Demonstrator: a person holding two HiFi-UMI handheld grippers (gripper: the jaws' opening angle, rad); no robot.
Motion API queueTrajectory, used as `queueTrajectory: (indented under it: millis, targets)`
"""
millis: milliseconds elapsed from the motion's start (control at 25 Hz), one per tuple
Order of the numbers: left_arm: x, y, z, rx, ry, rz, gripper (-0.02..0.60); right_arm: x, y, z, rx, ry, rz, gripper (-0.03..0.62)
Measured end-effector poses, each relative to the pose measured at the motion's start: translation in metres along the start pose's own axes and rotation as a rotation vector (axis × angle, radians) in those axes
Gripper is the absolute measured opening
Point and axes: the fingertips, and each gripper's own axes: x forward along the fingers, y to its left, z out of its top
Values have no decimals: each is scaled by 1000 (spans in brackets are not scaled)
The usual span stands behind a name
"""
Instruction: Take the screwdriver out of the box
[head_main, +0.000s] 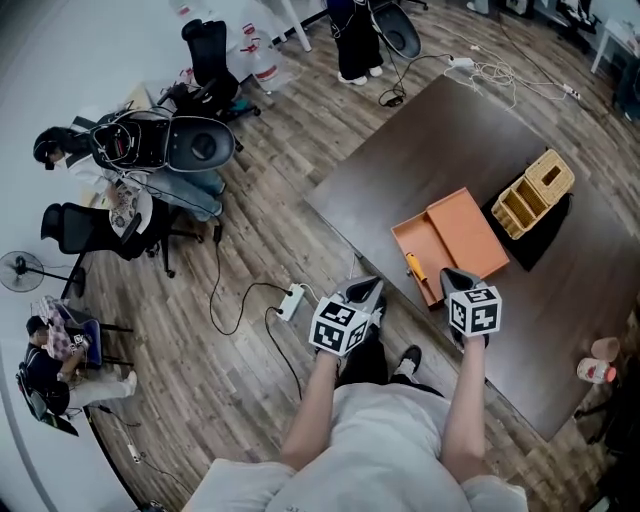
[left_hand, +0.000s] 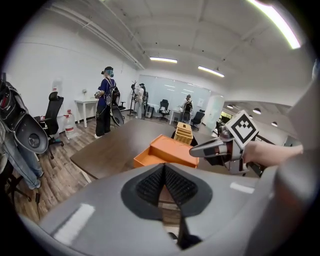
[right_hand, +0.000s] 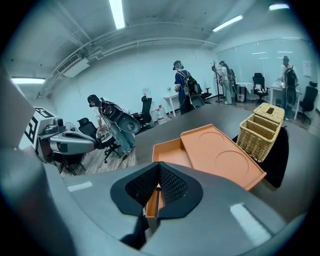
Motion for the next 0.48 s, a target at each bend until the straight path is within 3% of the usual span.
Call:
queueTrajectory:
  millis: [200, 480]
  targets:
    - [27, 20, 30, 46, 19, -47, 54, 17, -5, 17, 5, 17, -20, 2]
    - [68, 32, 64, 153, 60, -197, 54, 35, -24, 8, 68, 95, -70, 1]
